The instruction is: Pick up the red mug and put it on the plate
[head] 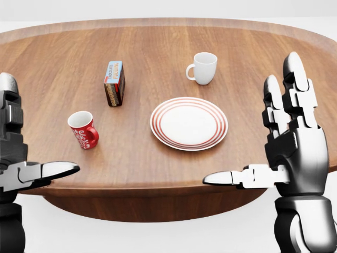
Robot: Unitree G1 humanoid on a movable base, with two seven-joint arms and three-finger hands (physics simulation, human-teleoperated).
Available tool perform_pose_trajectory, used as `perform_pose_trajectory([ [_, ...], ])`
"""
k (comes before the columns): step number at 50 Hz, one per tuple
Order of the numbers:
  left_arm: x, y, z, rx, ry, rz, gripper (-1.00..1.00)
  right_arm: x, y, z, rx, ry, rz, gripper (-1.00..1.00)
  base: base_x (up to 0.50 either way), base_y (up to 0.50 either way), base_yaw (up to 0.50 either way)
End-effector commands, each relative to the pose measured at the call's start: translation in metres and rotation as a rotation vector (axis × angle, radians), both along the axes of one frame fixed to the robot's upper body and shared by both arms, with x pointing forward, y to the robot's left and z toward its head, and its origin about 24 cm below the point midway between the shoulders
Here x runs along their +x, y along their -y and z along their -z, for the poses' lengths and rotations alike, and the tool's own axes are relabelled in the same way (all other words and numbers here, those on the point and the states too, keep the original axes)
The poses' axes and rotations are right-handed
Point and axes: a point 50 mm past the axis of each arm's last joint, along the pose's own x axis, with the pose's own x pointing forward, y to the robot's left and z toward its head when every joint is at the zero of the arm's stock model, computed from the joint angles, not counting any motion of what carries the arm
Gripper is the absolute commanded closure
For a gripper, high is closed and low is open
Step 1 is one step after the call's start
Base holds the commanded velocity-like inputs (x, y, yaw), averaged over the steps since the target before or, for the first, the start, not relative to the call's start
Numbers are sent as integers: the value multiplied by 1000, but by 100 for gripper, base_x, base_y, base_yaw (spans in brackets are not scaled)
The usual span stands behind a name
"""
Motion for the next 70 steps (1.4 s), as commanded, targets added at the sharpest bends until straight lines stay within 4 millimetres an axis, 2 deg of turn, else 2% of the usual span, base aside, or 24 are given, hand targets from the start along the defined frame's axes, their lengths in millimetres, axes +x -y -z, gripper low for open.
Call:
perform_pose_trajectory([
  [1,-8,-5,-16,-28,74,-10,-100,-8,-3,-13,0,67,-24,-100,0,50,0],
  [30,-7,-8,-15,-39,65,-15,-100,-7,-7,-11,-40,54,-20,-100,0,49,0],
  [43,-8,-8,-15,-43,69,-13,-100,-8,-8,-11,-25,55,-31,-100,0,0,0],
  [70,-10,-10,-17,-49,80,-15,-100,-10,-10,-17,-27,88,-51,-100,50,0,0],
])
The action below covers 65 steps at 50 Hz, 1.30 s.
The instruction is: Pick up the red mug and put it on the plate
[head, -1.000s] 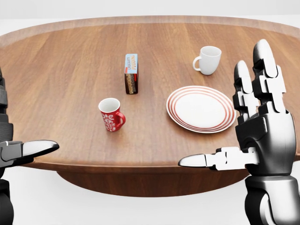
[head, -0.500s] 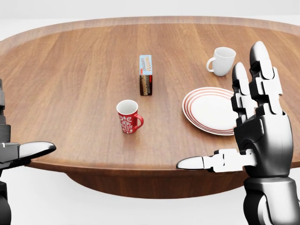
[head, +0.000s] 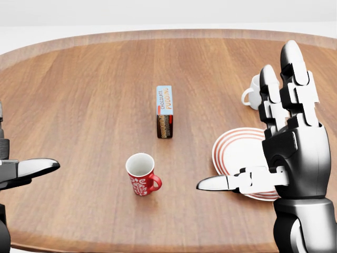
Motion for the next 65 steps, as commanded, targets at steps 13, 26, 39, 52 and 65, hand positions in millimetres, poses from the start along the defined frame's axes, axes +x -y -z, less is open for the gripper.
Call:
perform_pose_trajectory([
  [13,1,-1,1,-5,-3,1,-100,0,-2,-1,-8,6,-12,-100,50,0,0],
  [26,0,-3,0,-9,0,-2,-100,0,-2,0,-15,1,-11,-100,50,0,0],
  [39,-2,-5,0,-13,2,-6,-100,4,-6,2,-53,-13,24,-100,32,-1,0],
  [52,-2,-5,1,-10,-1,-6,-100,2,-27,5,-173,-14,-21,-100,0,0,0],
  [65,-2,-4,1,-7,-4,-5,-100,-11,-42,11,-240,-31,-110,-100,0,0,0],
])
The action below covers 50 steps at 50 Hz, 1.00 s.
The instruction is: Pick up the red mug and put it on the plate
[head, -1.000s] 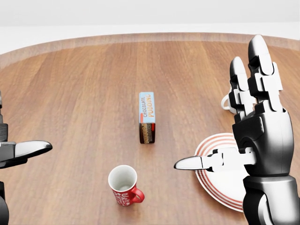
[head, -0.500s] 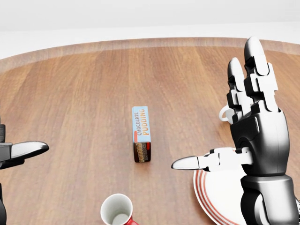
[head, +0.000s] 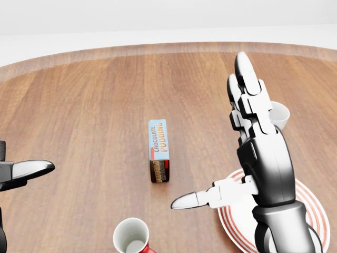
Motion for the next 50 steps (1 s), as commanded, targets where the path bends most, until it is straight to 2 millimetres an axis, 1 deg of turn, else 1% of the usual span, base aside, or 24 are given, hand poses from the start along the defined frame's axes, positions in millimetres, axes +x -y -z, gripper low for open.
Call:
perform_pose_trajectory([
  [1,0,0,0,2,-2,0,-100,-9,-15,6,-67,-22,-73,-100,0,0,0],
  [11,-1,0,-1,0,4,-1,-100,-15,-33,6,-56,-22,-170,-100,0,0,0],
  [16,-2,-1,-1,-2,7,-2,-100,-15,-43,11,-80,-42,-209,-100,0,0,0],
  [26,-2,-1,-2,-2,12,-2,-100,-12,-56,20,-126,-82,-264,-100,0,0,0],
  [31,-2,-2,-3,-4,15,-4,-100,-9,-60,26,-171,-105,-282,-100,0,0,0],
  [36,-3,-2,-4,-6,20,-4,-100,-9,-65,27,-198,-105,-299,-100,0,0,0],
  [41,-3,-3,-5,-8,23,-8,-100,-8,-69,33,-237,-127,-309,-100,0,0,0],
  [50,-4,-4,-7,-14,32,-10,-100,-6,-74,37,-313,-136,-323,-100,0,0,0],
])
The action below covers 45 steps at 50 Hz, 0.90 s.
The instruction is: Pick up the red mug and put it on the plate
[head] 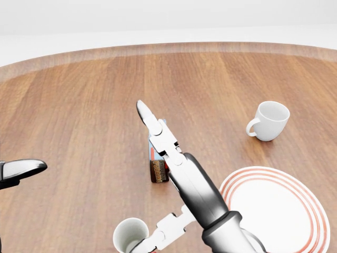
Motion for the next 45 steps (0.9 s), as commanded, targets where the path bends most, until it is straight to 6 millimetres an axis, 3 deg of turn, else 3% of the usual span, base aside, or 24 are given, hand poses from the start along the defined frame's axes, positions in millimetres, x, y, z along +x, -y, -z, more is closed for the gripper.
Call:
perform_pose_trajectory([
  [1,-1,-1,-1,-4,6,-3,-100,1,-8,6,-82,-10,-30,-100,0,0,0],
  [16,-1,-1,-1,-4,3,-2,-100,11,-17,34,-210,-106,-37,-100,0,0,0],
  [17,-3,0,-1,-5,7,1,-100,12,-38,48,-416,-105,-133,-100,0,0,0],
  [20,-3,1,-1,-4,6,3,-100,13,-40,52,-459,-124,-140,-100,0,0,0],
  [45,-2,1,1,-3,-3,5,-100,16,-49,74,-520,-210,-150,-100,0,0,0],
])
